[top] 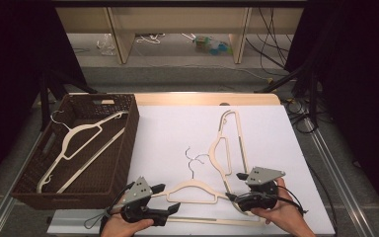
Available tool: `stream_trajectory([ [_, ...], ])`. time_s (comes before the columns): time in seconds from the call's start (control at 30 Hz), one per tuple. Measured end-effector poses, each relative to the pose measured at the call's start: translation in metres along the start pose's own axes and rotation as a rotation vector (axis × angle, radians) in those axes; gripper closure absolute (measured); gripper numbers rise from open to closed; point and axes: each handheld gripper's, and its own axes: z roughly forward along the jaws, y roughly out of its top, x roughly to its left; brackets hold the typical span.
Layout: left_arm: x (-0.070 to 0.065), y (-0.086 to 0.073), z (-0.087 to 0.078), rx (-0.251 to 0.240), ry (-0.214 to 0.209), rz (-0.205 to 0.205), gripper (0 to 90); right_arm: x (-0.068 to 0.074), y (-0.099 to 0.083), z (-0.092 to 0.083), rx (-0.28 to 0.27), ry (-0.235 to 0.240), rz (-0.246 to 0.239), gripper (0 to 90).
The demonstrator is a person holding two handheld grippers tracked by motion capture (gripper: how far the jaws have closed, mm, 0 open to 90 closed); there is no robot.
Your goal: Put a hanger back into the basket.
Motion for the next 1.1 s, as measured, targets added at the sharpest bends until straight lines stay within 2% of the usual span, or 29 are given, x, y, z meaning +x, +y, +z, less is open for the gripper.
stream_trajectory([
  [0.03, 0.0, 0.0, 0.0, 0.002, 0.005, -0.016, 23.3, -0.001, 0.001, 0.003, 0.013, 0.003, -0.003, 28.9],
  [0.07, 0.002, 0.0, 0.0, -0.001, 0.011, -0.009, 23.2, -0.001, 0.002, 0.005, 0.017, 0.005, -0.007, 29.0],
  [0.23, 0.001, 0.001, -0.003, -0.012, 0.012, 0.048, 23.2, 0.001, 0.01, 0.018, 0.067, 0.034, -0.036, 31.7],
  [0.33, 0.001, 0.001, -0.004, -0.015, 0.012, 0.055, 23.1, 0.003, 0.013, 0.028, 0.105, 0.039, -0.059, 33.9],
  [0.37, 0.004, 0.001, -0.004, -0.013, -0.002, 0.084, 23.1, 0.003, 0.014, 0.03, 0.115, 0.038, -0.068, 34.5],
  [0.47, 0.006, 0.0, -0.005, 0.008, -0.008, 0.097, 22.6, 0.004, 0.016, 0.038, 0.154, 0.057, -0.066, 36.7],
  [0.53, 0.007, -0.001, -0.005, 0.008, -0.005, 0.099, 22.3, 0.003, 0.018, 0.042, 0.181, 0.081, -0.07, 39.6],
  [0.57, 0.006, -0.001, -0.005, 0.008, -0.005, 0.07, 22.3, 0.003, 0.018, 0.044, 0.197, 0.085, -0.069, 40.7],
  [0.63, 0.009, 0.0, -0.005, 0.009, -0.014, 0.093, 21.8, 0.002, 0.019, 0.047, 0.222, 0.106, -0.075, 43.7],
  [0.67, 0.009, -0.001, -0.005, 0.011, -0.015, 0.067, 21.5, 0.002, 0.019, 0.049, 0.233, 0.111, -0.078, 44.5],
  [0.7, 0.01, 0.0, -0.005, 0.011, -0.018, 0.079, 21.1, 0.001, 0.019, 0.051, 0.238, 0.112, -0.077, 45.1],
  [0.8, 0.011, 0.0, -0.006, 0.011, -0.018, 0.081, 20.9, 0.001, 0.019, 0.053, 0.257, 0.131, -0.082, 48.1],
  [0.83, 0.01, 0.0, -0.006, 0.009, -0.008, 0.062, 20.8, 0.0, 0.02, 0.053, 0.27, 0.141, -0.092, 49.2],
  [0.93, 0.011, 0.001, -0.007, 0.011, -0.008, 0.074, 20.8, 0.001, 0.02, 0.055, 0.288, 0.153, -0.101, 51.5],
  [1.1, 0.013, 0.001, -0.008, 0.006, -0.008, 0.047, 20.8, 0.0, 0.018, 0.056, 0.319, 0.154, -0.114, 53.5],
])
